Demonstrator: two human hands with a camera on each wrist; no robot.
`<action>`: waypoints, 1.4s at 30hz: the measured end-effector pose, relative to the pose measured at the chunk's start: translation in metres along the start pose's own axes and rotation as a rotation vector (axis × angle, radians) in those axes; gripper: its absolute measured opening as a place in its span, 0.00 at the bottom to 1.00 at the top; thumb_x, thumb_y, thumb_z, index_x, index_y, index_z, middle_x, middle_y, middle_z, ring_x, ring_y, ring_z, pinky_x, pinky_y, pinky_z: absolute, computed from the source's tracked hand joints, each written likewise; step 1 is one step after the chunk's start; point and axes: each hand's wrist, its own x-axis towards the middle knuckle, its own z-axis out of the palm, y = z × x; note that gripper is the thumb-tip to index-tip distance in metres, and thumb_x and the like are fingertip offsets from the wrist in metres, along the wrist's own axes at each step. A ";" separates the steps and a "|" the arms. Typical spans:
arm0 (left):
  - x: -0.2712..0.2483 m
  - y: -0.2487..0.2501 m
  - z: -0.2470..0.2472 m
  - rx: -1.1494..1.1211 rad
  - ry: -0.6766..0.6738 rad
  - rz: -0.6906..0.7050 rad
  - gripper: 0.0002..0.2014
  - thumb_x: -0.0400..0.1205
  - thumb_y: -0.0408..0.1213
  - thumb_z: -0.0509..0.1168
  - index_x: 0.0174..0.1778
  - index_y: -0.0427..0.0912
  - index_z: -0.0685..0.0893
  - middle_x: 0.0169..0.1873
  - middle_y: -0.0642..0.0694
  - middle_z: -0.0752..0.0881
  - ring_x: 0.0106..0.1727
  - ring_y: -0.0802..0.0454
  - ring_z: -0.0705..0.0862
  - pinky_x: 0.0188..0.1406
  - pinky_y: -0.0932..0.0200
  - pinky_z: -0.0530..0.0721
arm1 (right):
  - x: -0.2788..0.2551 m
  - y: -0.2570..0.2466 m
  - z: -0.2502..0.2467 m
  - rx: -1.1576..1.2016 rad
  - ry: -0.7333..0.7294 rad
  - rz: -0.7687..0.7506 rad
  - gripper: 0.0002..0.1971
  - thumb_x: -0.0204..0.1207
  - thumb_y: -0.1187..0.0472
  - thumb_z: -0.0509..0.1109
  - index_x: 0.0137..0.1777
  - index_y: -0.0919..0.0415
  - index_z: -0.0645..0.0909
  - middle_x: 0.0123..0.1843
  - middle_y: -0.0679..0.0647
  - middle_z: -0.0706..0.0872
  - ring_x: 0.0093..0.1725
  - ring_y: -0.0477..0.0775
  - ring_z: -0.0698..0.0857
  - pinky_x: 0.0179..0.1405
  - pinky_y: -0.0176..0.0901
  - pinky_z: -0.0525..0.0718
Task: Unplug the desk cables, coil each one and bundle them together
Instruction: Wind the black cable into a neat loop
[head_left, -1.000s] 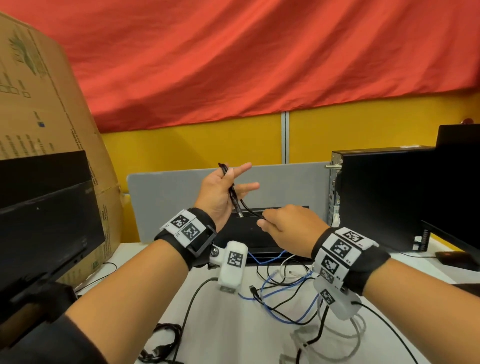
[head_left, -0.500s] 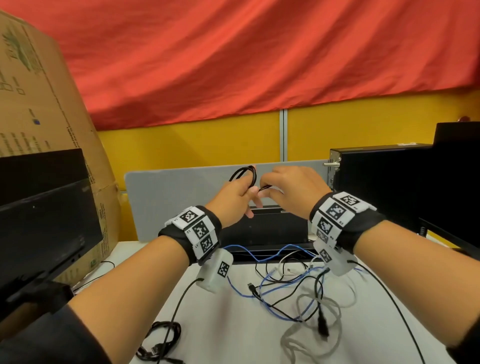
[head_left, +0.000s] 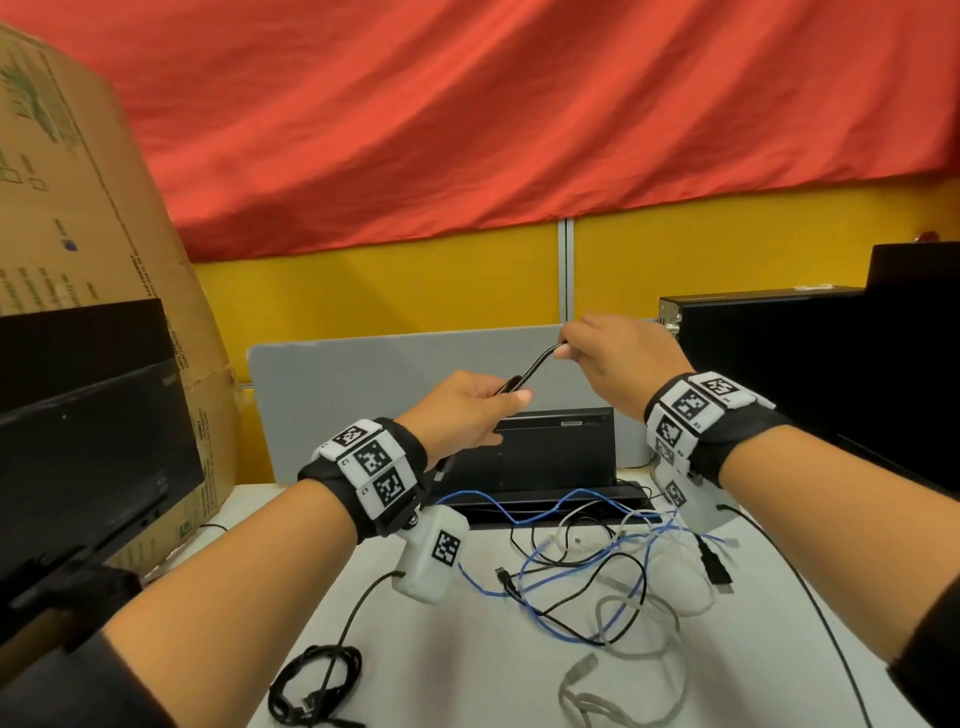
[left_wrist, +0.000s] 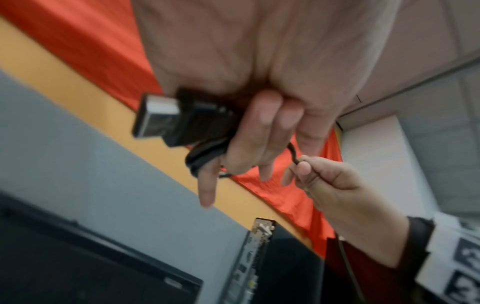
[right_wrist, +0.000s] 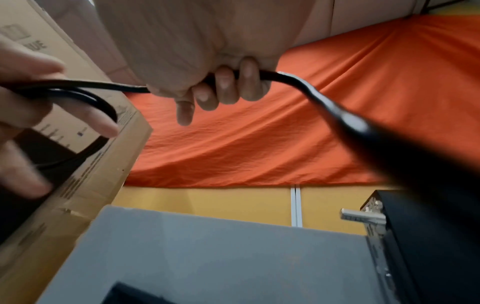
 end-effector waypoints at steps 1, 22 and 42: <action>-0.002 0.000 0.002 -0.082 -0.051 -0.008 0.22 0.85 0.43 0.64 0.65 0.27 0.80 0.20 0.54 0.66 0.21 0.59 0.70 0.61 0.49 0.86 | 0.001 0.001 -0.001 0.048 0.015 0.028 0.12 0.85 0.51 0.58 0.52 0.57 0.79 0.40 0.51 0.80 0.39 0.55 0.77 0.31 0.48 0.76; -0.006 0.021 0.003 -0.945 0.007 0.183 0.18 0.89 0.36 0.56 0.70 0.27 0.73 0.16 0.50 0.66 0.14 0.58 0.62 0.58 0.34 0.85 | -0.010 -0.051 -0.006 0.410 -0.505 0.186 0.14 0.87 0.59 0.55 0.70 0.59 0.70 0.44 0.55 0.82 0.41 0.54 0.82 0.39 0.45 0.79; 0.003 0.011 0.002 -0.304 0.184 0.166 0.16 0.90 0.36 0.54 0.70 0.31 0.70 0.43 0.50 0.92 0.38 0.54 0.91 0.62 0.45 0.79 | -0.016 -0.065 -0.030 -0.247 0.122 -0.226 0.07 0.64 0.66 0.75 0.39 0.52 0.88 0.37 0.52 0.81 0.41 0.59 0.83 0.44 0.50 0.77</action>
